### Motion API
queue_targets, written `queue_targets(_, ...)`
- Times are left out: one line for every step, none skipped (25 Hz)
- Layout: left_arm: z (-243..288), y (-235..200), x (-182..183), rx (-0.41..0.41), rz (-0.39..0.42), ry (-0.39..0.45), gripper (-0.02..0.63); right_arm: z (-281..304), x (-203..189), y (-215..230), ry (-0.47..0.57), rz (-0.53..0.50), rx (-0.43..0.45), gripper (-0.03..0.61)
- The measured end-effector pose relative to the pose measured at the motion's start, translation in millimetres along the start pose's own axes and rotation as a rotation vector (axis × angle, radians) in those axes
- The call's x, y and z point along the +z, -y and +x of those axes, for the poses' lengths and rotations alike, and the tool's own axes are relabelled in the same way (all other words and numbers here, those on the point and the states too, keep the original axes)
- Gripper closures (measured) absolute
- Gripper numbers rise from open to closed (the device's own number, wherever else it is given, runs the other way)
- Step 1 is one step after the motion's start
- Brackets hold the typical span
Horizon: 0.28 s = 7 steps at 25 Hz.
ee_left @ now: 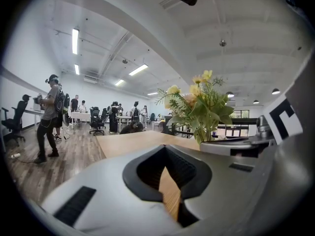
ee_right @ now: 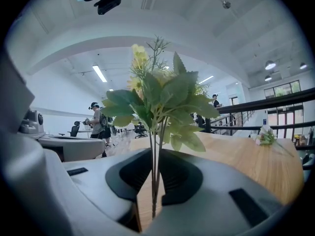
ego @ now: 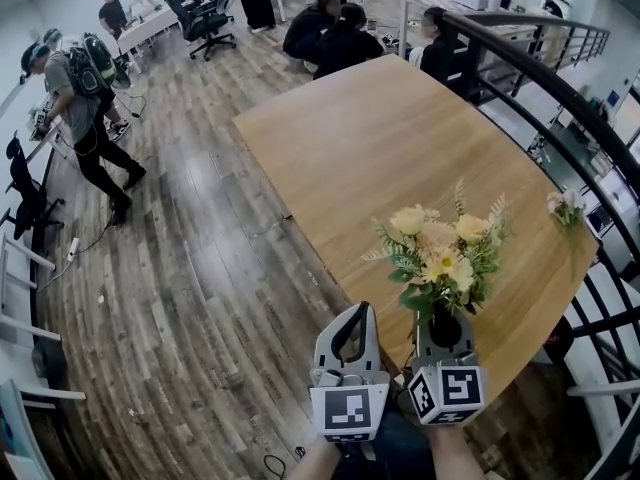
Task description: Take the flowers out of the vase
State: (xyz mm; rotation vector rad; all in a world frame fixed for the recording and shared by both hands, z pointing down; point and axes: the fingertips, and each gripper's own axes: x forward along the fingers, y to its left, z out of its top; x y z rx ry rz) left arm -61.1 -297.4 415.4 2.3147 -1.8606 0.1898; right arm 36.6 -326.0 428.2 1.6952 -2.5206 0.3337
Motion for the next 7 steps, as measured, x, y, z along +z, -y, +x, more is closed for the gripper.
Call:
queue_targets(-0.3,0.1,-0.5,0.000,0.001,0.001,0.600,-0.1,-0.4,-0.1,0.002,0.001,0.001,0.514)
queue_targets(-0.3,0.1,-0.4,-0.001,0.005,0.007,0.600,-0.2,-1.0,0.0,0.004,0.002,0.002,0.514)
queue_targets(-0.1,0.0,0.7,0.000,0.011,0.020,0.600,-0.2,-1.1,-0.1,0.006,0.004,0.002,0.514)
queue_targets(0.0,-0.2,1.9,0.001,0.014,0.028,0.600,-0.2,-0.7,-0.2,0.007,0.004,0.003,0.514)
queue_targets(-0.2,-0.1,2.8,0.002,0.012,0.027,0.600,-0.2,0.0,-0.4,0.008,0.005,0.003,0.514)
queue_targets(-0.5,0.0,3.4,0.003,0.009,0.024,0.600,-0.2,1.0,-0.7,0.008,0.005,0.004,0.514)
queue_targets(-0.8,0.1,4.1,0.004,0.006,0.021,0.600,-0.2,2.2,-1.1,0.008,0.005,0.005,0.514)
